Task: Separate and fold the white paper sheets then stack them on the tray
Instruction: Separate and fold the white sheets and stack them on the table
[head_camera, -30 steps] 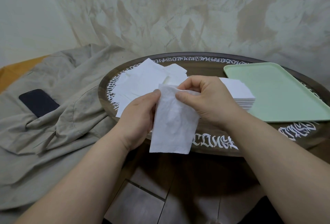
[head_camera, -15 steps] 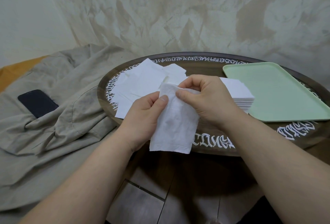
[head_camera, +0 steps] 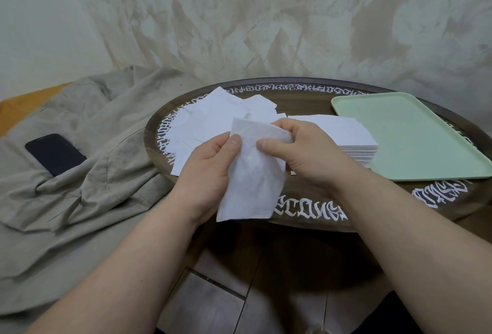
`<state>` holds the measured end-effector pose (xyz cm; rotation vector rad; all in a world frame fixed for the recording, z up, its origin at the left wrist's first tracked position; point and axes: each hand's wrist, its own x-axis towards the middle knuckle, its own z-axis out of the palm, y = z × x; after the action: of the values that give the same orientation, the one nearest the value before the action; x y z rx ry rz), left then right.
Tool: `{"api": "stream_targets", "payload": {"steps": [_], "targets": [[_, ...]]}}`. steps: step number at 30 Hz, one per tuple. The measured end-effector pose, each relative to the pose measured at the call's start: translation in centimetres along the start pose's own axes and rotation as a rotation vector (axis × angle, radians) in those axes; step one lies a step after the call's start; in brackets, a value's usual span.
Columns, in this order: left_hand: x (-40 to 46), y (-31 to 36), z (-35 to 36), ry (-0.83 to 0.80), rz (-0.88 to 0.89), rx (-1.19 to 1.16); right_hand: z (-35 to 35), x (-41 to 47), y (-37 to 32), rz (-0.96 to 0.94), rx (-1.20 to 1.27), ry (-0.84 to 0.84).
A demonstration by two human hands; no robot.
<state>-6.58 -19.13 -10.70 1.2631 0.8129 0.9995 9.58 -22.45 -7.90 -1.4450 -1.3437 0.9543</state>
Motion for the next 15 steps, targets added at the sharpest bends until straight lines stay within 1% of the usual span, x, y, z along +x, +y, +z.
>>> {"api": "stream_targets", "payload": {"steps": [2,6,8,9,11,13,15], "targets": [[0.0,0.1,0.2,0.019,0.020,-0.004,-0.1,0.0,0.1,-0.023,-0.009,0.016],[0.1,0.1,0.0,0.105,0.086,0.126,0.3,0.1,0.2,-0.058,-0.056,0.019],[0.2,0.1,-0.1,0.137,0.089,0.141,0.5,0.0,0.3,-0.056,-0.030,0.039],[0.2,0.2,-0.1,0.155,0.090,0.128,0.4,0.1,0.6,-0.042,0.008,0.021],[0.3,0.3,-0.1,0.199,0.095,0.080,0.2,0.1,1.1,0.034,0.076,-0.075],[0.3,0.5,0.0,0.237,0.092,0.028,-0.1,0.0,1.8,0.115,0.011,-0.169],[0.4,0.6,-0.1,0.239,0.081,0.009,-0.4,-0.1,2.1,0.150,-0.060,-0.163]]}}
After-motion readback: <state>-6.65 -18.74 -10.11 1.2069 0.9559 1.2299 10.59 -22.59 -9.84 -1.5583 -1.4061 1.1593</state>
